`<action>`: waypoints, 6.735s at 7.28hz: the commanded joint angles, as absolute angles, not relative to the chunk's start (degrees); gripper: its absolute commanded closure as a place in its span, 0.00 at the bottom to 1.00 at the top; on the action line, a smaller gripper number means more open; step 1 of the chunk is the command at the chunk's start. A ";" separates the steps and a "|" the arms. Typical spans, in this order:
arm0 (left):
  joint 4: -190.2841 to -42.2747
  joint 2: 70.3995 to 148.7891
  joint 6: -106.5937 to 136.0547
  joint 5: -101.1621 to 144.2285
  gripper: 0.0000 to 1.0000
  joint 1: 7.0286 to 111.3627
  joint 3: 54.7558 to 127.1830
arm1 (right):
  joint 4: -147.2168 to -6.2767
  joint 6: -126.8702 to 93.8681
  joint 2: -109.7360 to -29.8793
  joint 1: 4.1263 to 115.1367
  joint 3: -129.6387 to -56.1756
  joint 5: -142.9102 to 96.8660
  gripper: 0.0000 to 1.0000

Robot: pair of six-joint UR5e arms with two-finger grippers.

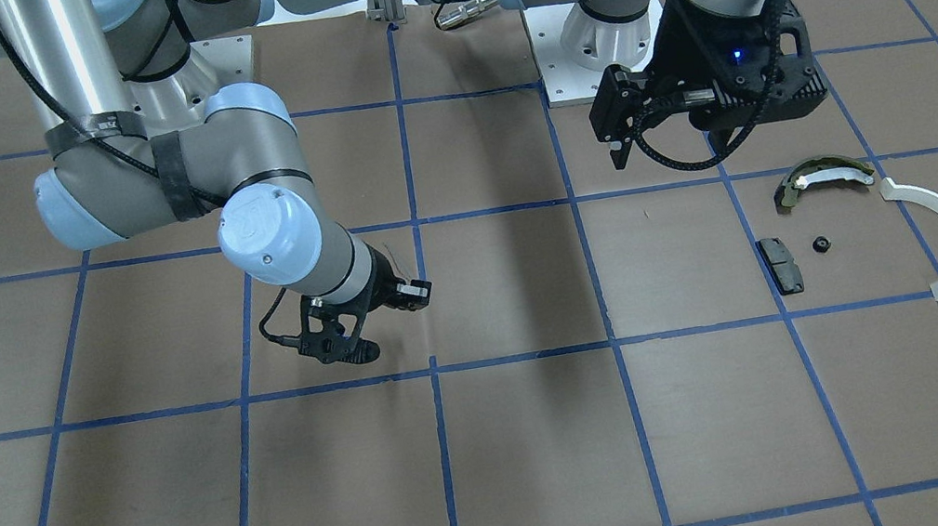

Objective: Place bearing gear from tray to pile

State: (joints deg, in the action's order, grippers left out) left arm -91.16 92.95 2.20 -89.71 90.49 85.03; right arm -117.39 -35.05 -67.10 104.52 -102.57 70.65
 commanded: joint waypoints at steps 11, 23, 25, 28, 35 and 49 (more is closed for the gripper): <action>-91.14 92.90 2.20 -89.82 0.00 90.53 84.99 | -121.14 -34.06 -70.27 101.46 -103.18 73.21 0.00; -59.64 102.37 25.12 -90.96 0.00 109.75 110.52 | -88.24 -6.51 -90.79 87.61 -92.81 88.86 0.00; -50.58 106.51 26.89 -90.71 0.00 111.09 113.02 | -88.42 -6.42 -90.53 90.79 -92.90 89.39 0.00; -42.48 112.13 26.99 -90.97 0.00 112.41 112.76 | -88.68 -6.85 -90.44 90.70 -93.34 89.03 0.00; -43.07 113.82 26.63 -90.70 1.00 112.68 113.20 | -88.07 -7.38 -90.53 90.62 -94.39 89.83 0.00; -56.01 107.11 -37.07 -96.41 1.00 56.27 112.33 | -90.88 -6.42 -90.88 88.68 -93.69 89.56 0.00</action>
State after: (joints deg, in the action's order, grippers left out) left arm -58.84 104.18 -33.32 -95.62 59.08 112.66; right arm -90.88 -6.43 -90.75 88.69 -93.98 89.59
